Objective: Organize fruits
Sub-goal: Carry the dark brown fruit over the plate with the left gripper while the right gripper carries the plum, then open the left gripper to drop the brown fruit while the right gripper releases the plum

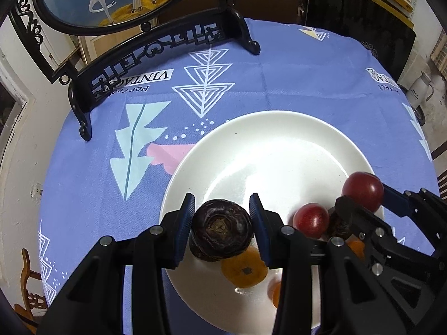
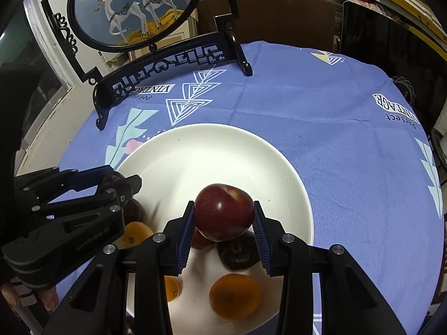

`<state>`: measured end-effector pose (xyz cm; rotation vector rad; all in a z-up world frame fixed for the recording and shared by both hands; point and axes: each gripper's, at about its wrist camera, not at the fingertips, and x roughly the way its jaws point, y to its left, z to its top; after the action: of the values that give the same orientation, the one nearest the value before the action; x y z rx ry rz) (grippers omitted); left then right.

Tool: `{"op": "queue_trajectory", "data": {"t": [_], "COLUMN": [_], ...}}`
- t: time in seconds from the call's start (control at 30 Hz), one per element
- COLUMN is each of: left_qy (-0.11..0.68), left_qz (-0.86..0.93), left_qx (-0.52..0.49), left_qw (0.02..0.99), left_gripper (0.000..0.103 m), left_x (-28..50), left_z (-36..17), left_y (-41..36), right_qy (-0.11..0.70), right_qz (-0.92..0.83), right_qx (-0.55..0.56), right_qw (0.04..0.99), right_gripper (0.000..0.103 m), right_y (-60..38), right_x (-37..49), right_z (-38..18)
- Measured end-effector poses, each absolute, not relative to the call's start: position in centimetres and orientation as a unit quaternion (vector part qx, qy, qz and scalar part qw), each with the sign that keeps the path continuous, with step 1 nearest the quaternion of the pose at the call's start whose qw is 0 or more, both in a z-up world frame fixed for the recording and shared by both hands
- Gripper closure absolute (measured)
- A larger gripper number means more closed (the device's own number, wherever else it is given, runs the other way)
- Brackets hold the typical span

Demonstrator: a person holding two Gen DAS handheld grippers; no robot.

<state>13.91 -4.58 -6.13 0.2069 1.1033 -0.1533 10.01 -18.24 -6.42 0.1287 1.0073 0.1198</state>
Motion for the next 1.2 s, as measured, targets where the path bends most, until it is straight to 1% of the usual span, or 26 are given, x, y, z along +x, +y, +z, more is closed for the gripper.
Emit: {"op": "queue_trajectory", "data": {"t": [0.3,0.37,0.43,0.47,0.57,1.13,1.2], "left_qy": [0.521,0.521,0.521,0.521,0.516,0.493,0.49], "left_qz": [-0.068,-0.066,-0.06,-0.061,-0.06,-0.068,-0.069], "left_qx": [0.1,0.1,0.093,0.091,0.092,0.088,0.087], "left_qw": [0.845,0.845,0.846,0.846,0.85,0.863,0.865], "left_gripper": [0.063,0.056,0.048,0.045,0.043,0.043,0.04], "left_x": [14.2,14.3,14.4,14.5,14.2,10.4,9.5], "left_z": [-6.3,-6.3,-6.1,-6.1,-5.7,-3.3,-3.0], "left_y": [-4.5,-4.5,-4.1,-4.0,-3.9,-2.7,-2.1], "right_qy": [0.489,0.492,0.479,0.471,0.467,0.444,0.441], "right_qz": [0.062,0.069,0.041,0.045,0.053,0.063,0.07], "right_qx": [0.058,0.054,0.035,0.036,0.038,0.059,0.06], "right_qw": [0.868,0.866,0.876,0.88,0.882,0.892,0.893], "right_gripper": [0.061,0.042,0.036,0.034,0.033,0.03,0.03], "right_y": [-18.2,-18.0,-18.0,-18.1,-18.4,-18.4,-18.3], "right_x": [10.7,10.8,10.5,10.4,10.0,5.3,4.1], "right_z": [-6.9,-6.8,-6.3,-6.0,-5.4,-3.1,-2.9]}}
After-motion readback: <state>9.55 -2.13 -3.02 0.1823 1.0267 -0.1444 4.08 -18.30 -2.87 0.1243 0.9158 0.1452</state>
